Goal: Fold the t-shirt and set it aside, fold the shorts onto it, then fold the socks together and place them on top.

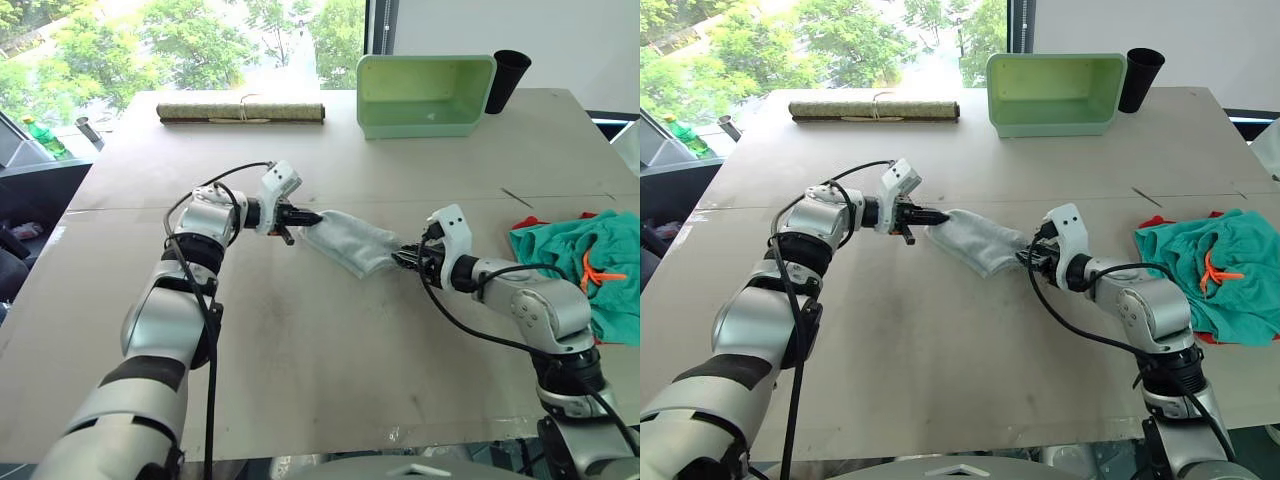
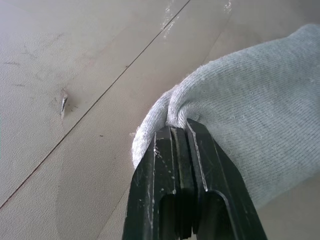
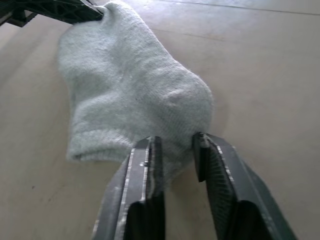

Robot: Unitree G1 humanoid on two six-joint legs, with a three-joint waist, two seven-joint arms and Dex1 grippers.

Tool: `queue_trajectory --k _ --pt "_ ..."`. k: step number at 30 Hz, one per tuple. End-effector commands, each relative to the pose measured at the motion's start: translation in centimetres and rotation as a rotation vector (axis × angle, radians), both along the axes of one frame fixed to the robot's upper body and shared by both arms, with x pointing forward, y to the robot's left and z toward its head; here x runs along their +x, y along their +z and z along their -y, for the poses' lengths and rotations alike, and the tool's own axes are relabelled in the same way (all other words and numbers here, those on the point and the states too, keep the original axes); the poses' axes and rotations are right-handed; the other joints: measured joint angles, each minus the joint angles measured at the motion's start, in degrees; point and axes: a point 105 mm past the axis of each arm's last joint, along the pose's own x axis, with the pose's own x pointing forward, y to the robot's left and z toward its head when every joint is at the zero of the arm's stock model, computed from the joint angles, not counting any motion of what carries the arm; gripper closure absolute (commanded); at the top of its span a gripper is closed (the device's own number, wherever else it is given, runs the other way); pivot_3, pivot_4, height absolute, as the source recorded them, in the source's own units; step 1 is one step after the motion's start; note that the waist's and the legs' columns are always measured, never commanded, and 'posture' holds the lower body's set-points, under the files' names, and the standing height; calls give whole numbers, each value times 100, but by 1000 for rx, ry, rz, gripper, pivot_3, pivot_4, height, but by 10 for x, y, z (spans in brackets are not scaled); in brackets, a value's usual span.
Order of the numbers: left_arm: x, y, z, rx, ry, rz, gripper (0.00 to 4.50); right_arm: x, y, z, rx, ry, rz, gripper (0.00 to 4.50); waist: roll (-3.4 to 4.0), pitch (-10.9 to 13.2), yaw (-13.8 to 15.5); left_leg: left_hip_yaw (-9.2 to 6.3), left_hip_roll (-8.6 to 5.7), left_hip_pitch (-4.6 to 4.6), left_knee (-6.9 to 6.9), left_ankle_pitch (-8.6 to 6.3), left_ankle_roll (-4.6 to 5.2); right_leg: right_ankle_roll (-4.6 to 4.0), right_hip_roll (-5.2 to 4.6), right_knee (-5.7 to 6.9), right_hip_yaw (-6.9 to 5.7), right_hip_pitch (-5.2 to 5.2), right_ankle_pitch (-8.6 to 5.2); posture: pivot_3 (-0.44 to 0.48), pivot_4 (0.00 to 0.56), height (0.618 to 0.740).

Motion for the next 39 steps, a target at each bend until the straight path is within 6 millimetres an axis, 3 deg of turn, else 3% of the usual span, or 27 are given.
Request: queue_trajectory --k 1,5,6,10,12,15,21,25,28,30,34,38,39 --pt "3 2 -4 32 10 19 4500 -1 34 2 26 48 165 2227 -2 -1 1 0 0 0 1 0 0 0 0 0 0 0 0 0 150 740" --pt "4 2 -4 33 14 21 4500 -4 56 -2 66 117 261 309 -3 -2 -2 0 0 2 3 0 0 0 0 3 1 0 0 0 150 740" --pt "4 2 -4 34 12 20 4500 -5 62 -9 82 153 300 38 -3 -2 -4 0 0 2 3 0 0 0 0 4 1 0 0 0 150 740" --pt "1 0 -7 37 8 11 4500 -10 64 -55 108 336 376 38 -5 -3 -15 1 0 2 7 0 0 0 0 12 2 -2 0 0 150 740" --pt "1 -1 -7 38 6 12 3778 -14 62 -71 167 407 375 0 -10 -6 -17 4 0 4 8 0 0 0 1 26 4 -7 -2 0 150 740" --pt "-1 0 -6 30 -2 16 2786 -3 49 -83 157 414 356 0 -12 -7 -1 6 0 0 12 1 1 0 1 33 5 -11 -2 0 150 740" --pt "-5 -1 -10 37 7 27 15 15 -12 -73 -45 399 204 0 -18 -11 -11 15 -2 5 36 0 1 0 -5 58 14 -11 -1 0 150 740" --pt "1 6 -23 12 104 53 15 14 -31 -68 -111 400 150 0 -19 -13 -34 16 3 8 36 1 0 -1 -4 67 20 -15 -2 0 150 740" --pt "5 20 -38 -52 175 79 15 11 -34 -71 -111 409 140 0 -21 -14 -34 16 3 7 36 1 -1 -1 -4 66 20 -15 -2 0 150 740" --pt "6 27 -45 -88 202 87 15 13 -25 -77 -84 401 178 0 -23 -16 -42 16 4 8 35 1 -1 -1 -5 66 20 -16 -2 0 150 740" --pt "-2 34 -36 -156 133 54 15 16 8 -85 -18 400 282 0 -23 -16 -18 16 4 5 35 1 -2 -1 -5 66 19 -18 -2 0 150 740" --pt "-7 25 -36 -138 122 15 15 11 28 -86 13 427 347 0 -23 -15 -23 16 2 -4 39 1 -2 -1 -5 65 19 -24 -1 0 150 740" --pt "-7 23 -37 -133 124 13 507 9 34 -87 26 433 363 0 -22 -14 -34 17 2 -4 39 1 -2 -1 -5 65 20 -24 -2 0 150 740"
